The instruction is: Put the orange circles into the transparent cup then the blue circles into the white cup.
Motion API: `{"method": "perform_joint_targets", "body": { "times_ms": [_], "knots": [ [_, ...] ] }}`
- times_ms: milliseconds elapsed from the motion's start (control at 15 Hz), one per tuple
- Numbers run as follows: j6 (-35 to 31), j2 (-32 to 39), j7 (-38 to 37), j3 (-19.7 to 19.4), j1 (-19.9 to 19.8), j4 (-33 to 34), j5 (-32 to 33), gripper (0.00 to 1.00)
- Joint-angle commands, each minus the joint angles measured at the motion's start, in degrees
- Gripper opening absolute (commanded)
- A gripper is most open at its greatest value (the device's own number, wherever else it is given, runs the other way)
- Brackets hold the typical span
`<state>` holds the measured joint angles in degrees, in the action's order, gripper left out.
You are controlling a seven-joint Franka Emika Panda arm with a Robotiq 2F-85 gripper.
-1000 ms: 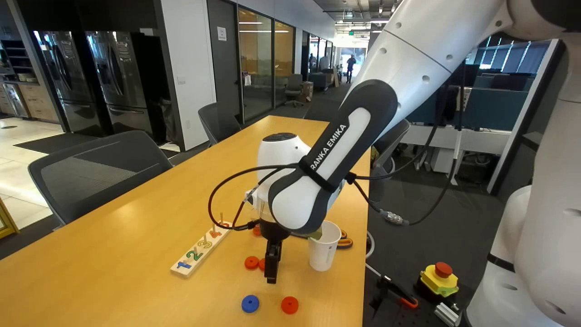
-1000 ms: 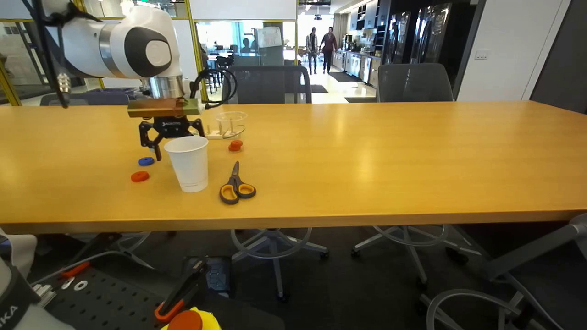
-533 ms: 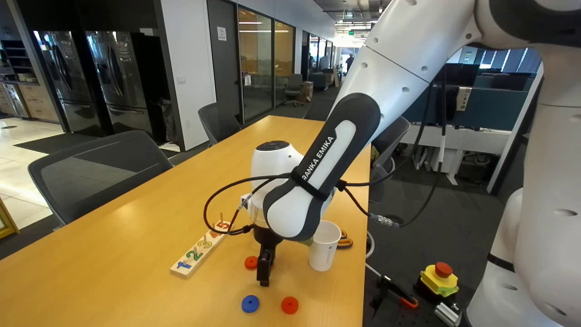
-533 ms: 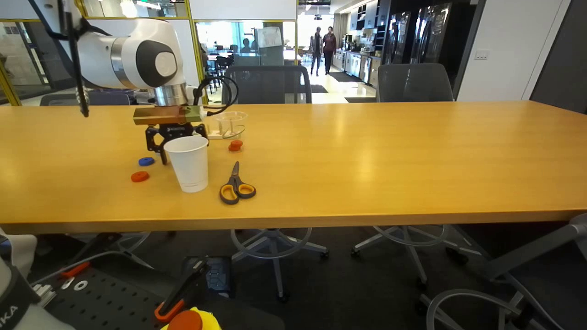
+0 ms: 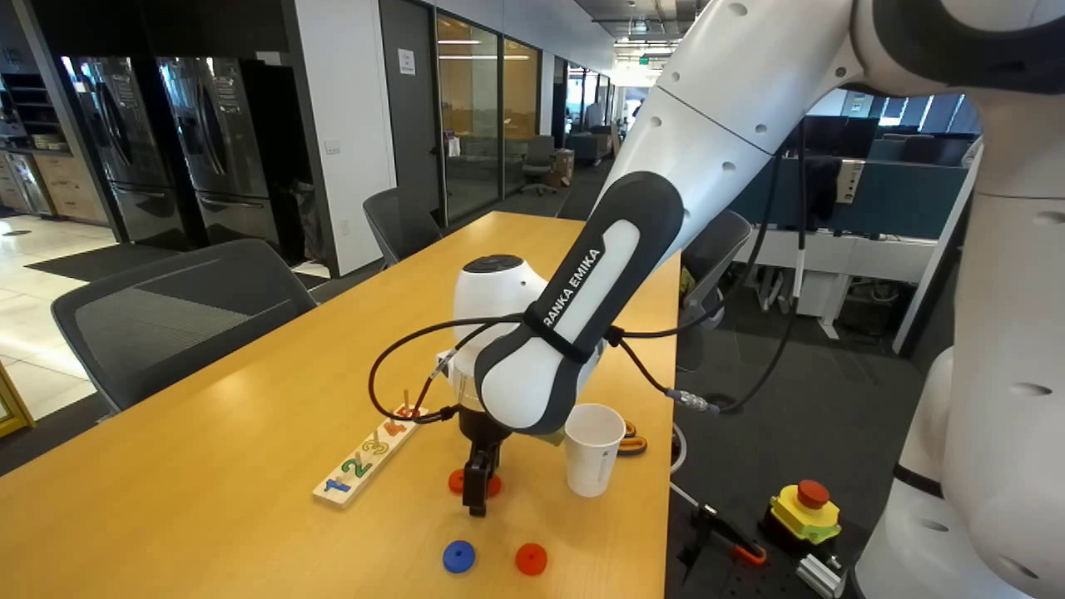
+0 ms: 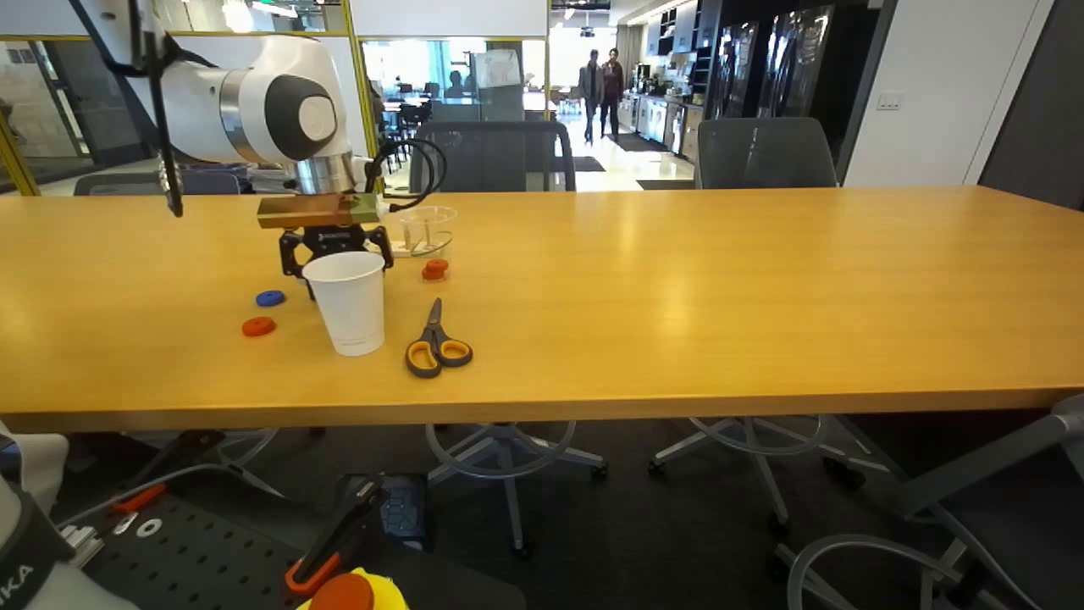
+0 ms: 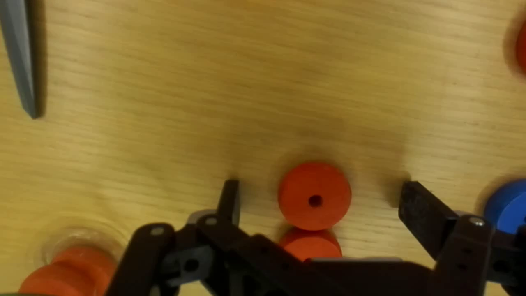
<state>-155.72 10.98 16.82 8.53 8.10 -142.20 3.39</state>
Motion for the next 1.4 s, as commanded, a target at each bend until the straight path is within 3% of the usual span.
{"method": "perform_joint_targets", "body": {
  "times_ms": [0, 600, 667, 733, 1133, 1200, 1333],
  "knots": [
    [2.1, 0.6, -3.1, -0.6, 0.2, 2.0, 3.3, 1.00],
    [8.8, 1.1, -1.7, 0.4, -0.3, 5.4, 1.8, 1.00],
    [8.8, 1.3, -1.4, 0.5, -0.5, 5.6, 1.5, 0.75],
    [8.7, 1.5, -1.1, 0.6, -0.6, 5.6, 1.2, 0.74],
    [8.7, 1.9, -1.4, 0.4, -0.6, 6.2, 1.6, 0.27],
    [9.4, 1.5, -0.6, 0.5, -0.8, 6.2, 1.2, 0.22],
    [10.8, -0.4, 1.7, 0.9, -1.6, 5.5, -0.2, 0.26]
  ]
}}
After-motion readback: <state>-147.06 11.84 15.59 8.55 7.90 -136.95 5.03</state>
